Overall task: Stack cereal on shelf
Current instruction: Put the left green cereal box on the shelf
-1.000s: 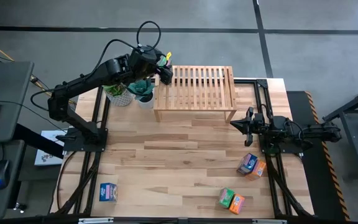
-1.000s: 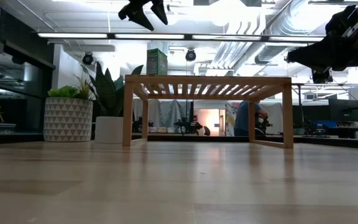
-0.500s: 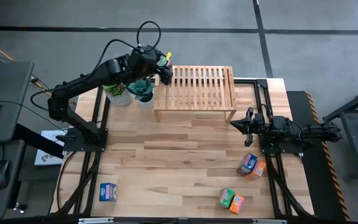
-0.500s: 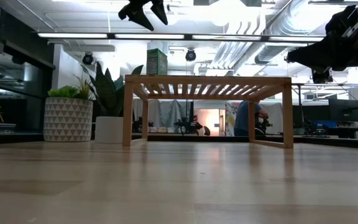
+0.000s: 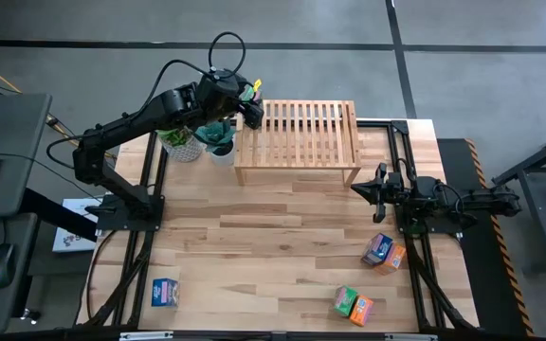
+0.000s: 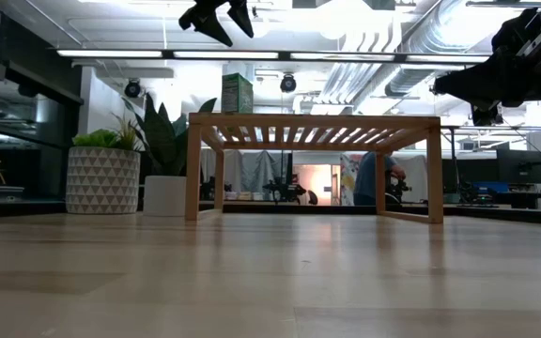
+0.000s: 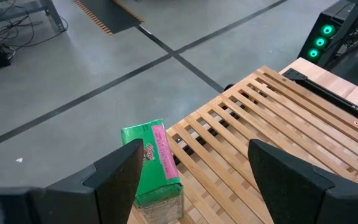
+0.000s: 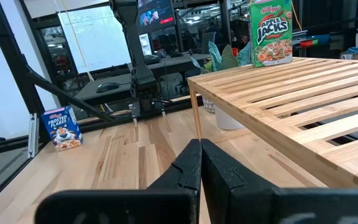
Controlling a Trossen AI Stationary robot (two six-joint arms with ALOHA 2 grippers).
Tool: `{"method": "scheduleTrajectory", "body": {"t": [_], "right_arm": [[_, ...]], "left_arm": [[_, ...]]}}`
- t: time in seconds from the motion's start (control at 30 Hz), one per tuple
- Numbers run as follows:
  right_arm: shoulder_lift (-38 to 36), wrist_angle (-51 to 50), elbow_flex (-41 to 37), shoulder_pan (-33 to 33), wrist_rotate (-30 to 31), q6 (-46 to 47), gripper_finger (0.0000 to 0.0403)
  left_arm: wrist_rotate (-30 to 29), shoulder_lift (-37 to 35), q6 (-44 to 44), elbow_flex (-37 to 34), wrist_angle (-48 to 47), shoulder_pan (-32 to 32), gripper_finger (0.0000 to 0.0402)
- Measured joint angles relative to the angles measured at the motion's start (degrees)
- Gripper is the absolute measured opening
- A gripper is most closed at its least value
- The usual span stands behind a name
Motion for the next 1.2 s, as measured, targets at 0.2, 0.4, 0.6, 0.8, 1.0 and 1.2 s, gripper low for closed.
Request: {"method": "scheduleTrajectory", "body": {"t": [0.2, 0.4, 0.6, 0.8, 1.0, 1.2], "right_arm": [[0.01, 0.01, 0.01, -0.01, 0.00, 0.00, 0.0000], [0.00, 0.02, 0.00, 0.01, 0.00, -0.01, 0.0000], [0.00, 0.02, 0.02, 0.01, 0.00, 0.00, 0.0000], [0.01, 0.02, 0.01, 0.01, 0.00, 0.01, 0.0000], [0.02, 0.00, 0.00, 0.01, 0.00, 0.01, 0.0000], [0.00, 0.00, 0.01, -0.01, 0.00, -0.01, 0.0000]], "left_arm": [[0.00, 0.00, 0.06, 0.00, -0.01, 0.00, 0.0280], [0.00, 0.00, 0.52, -0.02, -0.01, 0.00, 0.0280], [0.00, 0.00, 0.98, -0.02, -0.01, 0.00, 0.0280], [-0.14, 0.00, 1.05, -0.02, -0.02, 0.00, 0.0280], [-1.49, 0.00, 1.03, -0.02, -0.01, -0.04, 0.0280], [-3.74, -0.07, 1.06, -1.40, 0.55, -0.64, 0.0280]]}}
